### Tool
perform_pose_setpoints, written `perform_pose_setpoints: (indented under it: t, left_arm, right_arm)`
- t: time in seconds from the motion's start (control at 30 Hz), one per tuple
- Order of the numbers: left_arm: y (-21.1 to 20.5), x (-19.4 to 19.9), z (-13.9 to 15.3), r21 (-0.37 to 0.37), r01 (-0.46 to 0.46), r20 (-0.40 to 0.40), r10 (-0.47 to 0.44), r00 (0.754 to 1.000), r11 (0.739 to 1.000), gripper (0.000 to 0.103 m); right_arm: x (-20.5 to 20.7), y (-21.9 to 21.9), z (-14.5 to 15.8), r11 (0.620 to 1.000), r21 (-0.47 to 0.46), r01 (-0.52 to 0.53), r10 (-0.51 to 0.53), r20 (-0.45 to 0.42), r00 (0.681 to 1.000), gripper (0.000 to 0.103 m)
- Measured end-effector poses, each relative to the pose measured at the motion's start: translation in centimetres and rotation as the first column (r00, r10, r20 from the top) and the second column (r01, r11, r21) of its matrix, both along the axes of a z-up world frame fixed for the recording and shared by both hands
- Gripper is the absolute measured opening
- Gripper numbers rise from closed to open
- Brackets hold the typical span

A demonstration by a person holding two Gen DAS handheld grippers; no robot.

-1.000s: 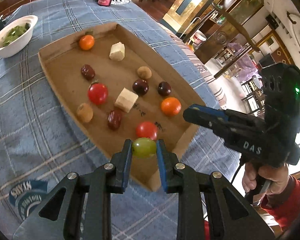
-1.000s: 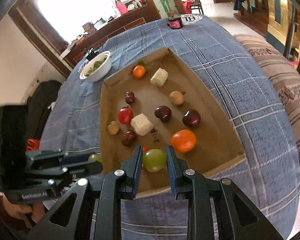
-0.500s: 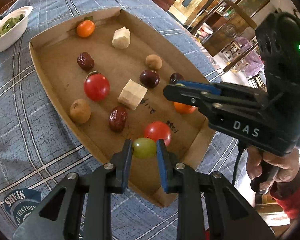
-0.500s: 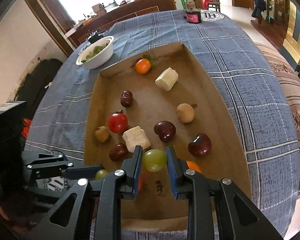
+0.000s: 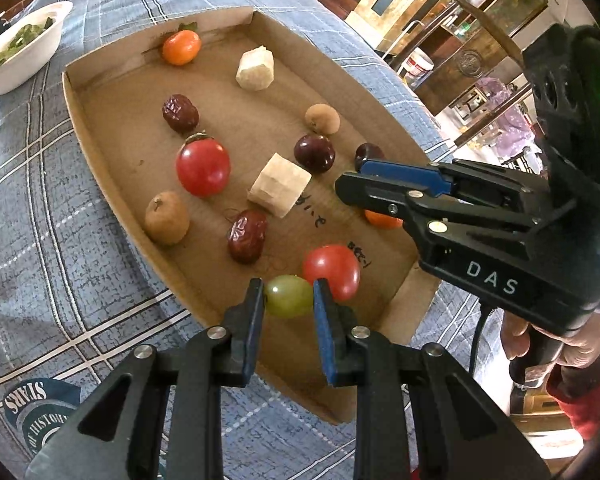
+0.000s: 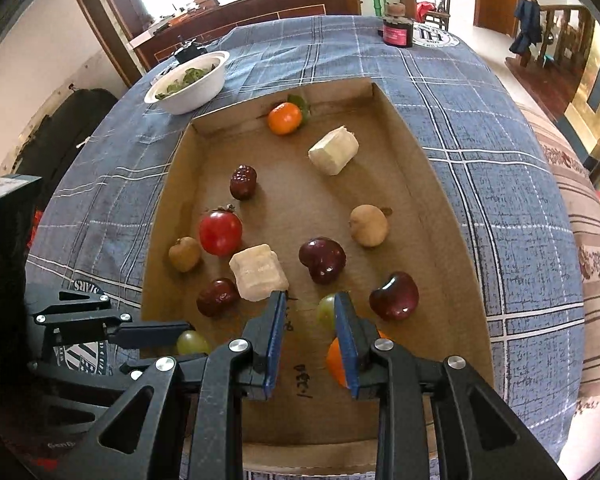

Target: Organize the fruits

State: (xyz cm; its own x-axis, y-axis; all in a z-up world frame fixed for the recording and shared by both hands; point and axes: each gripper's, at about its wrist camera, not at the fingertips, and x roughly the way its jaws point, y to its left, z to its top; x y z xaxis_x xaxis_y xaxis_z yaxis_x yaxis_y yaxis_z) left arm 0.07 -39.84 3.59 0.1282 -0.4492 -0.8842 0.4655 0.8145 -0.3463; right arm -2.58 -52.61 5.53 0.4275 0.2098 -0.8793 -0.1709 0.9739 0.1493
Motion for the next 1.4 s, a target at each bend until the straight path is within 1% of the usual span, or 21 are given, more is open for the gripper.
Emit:
perform_pose_setpoints:
  t: [0.3,0.37,0.4,0.43,0.47,0.53,0.6,0.67,0.7,0.73,0.77,0.83,0.9,0.97,1.03,1.13,1.23,1.4]
  left_arm:
    - [-0.6,-0.3,0.0,0.016,0.016,0.018,-0.016,1.0,1.0,0.022]
    - [-0.7,-0.4,0.1,0.017,0.019,0.022,-0.019,1.0,1.0,0.024]
    - [-0.6,-0.5,0.2,0.007,0.02,0.024,-0.021,1.0,1.0,0.03]
    - [-0.7,-0.7,0.4,-0.002,0.02,0.025,-0.02,0.999,1.0,0.039]
    - [-0.6,-0.7,0.6,-0.011,0.02,0.029,-0.02,0.999,1.0,0.043]
    - [-0.7,-0.9,1.0,-0.007,0.019,0.05,-0.018,0.999,1.0,0.056]
    - [-0.9,-1.0,1.3,0.003,0.024,0.07,-0.024,0.997,1.0,0.061]
    - [-0.9,-1.1,1.5,0.009,0.024,0.078,-0.025,0.997,1.0,0.061]
    - [-0.8,-1.1,1.5,0.009,0.022,0.081,-0.022,0.996,1.0,0.063]
    - [-0.7,-1.1,1.6,0.01,0.019,0.085,-0.02,0.996,1.0,0.069]
    - [-0.6,-1.1,1.7,0.012,0.016,0.088,-0.017,0.996,1.0,0.071]
    - [-0.4,-1.2,1.9,-0.001,0.021,0.086,-0.021,0.996,1.0,0.082]
    - [-0.5,-1.2,2.2,0.012,0.018,0.097,-0.019,0.995,1.0,0.084]
    - [-0.6,-1.3,2.6,0.036,0.01,0.121,-0.014,0.993,0.999,0.084]
    - [-0.7,-1.2,2.8,0.053,0.001,0.138,-0.008,0.99,0.999,0.084]
    - [-0.4,-1.1,3.3,0.072,-0.019,0.168,0.007,0.986,0.997,0.084]
    - [-0.2,-1.1,3.8,0.1,-0.045,0.201,0.024,0.979,0.994,0.084]
    - [-0.7,-1.5,4.7,0.154,-0.035,0.267,-0.007,0.964,0.987,0.084]
  right_arm:
    - [-0.6,0.1,0.8,1.0,0.006,0.009,-0.009,0.013,1.0,0.028]
    - [-0.9,0.1,1.0,1.0,0.005,0.013,-0.013,0.016,1.0,0.028]
    - [-1.1,0.0,1.1,1.0,0.006,0.016,-0.017,0.019,1.0,0.028]
    - [-1.2,0.0,1.3,1.0,0.008,0.02,-0.02,0.021,1.0,0.028]
    - [-1.4,-0.1,1.4,1.0,0.012,0.024,-0.025,0.023,0.999,0.028]
    - [-1.7,-0.2,1.6,0.999,0.016,0.035,-0.036,0.028,0.999,0.029]
    - [-2.1,-0.4,1.8,0.999,0.022,0.048,-0.048,0.033,0.998,0.031]
    - [-2.4,-0.6,2.0,0.998,0.03,0.06,-0.061,0.036,0.997,0.031]
    - [-2.6,-0.7,2.2,0.997,0.033,0.068,-0.069,0.04,0.997,0.033]
    - [-2.8,-0.7,2.3,0.997,0.035,0.073,-0.075,0.043,0.996,0.035]
    - [-3.0,-0.8,2.4,0.996,0.036,0.077,-0.079,0.045,0.996,0.036]
    - [-3.4,-1.0,2.5,0.995,0.038,0.09,-0.091,0.049,0.995,0.039]
    - [-3.8,-1.3,2.8,0.994,0.044,0.104,-0.106,0.05,0.993,0.04]
    - [-4.3,-1.6,3.1,0.991,0.051,0.121,-0.123,0.056,0.991,0.044]
    - [-4.9,-2.0,3.4,0.988,0.059,0.14,-0.144,0.069,0.987,0.056]
    - [-5.6,-2.5,3.8,0.983,0.068,0.173,-0.178,0.08,0.981,0.059]
    - [-6.2,-3.2,4.1,0.976,0.075,0.203,-0.209,0.079,0.975,0.065]
    - [-7.3,-3.2,4.3,0.975,0.051,0.215,-0.218,0.079,0.973,0.078]
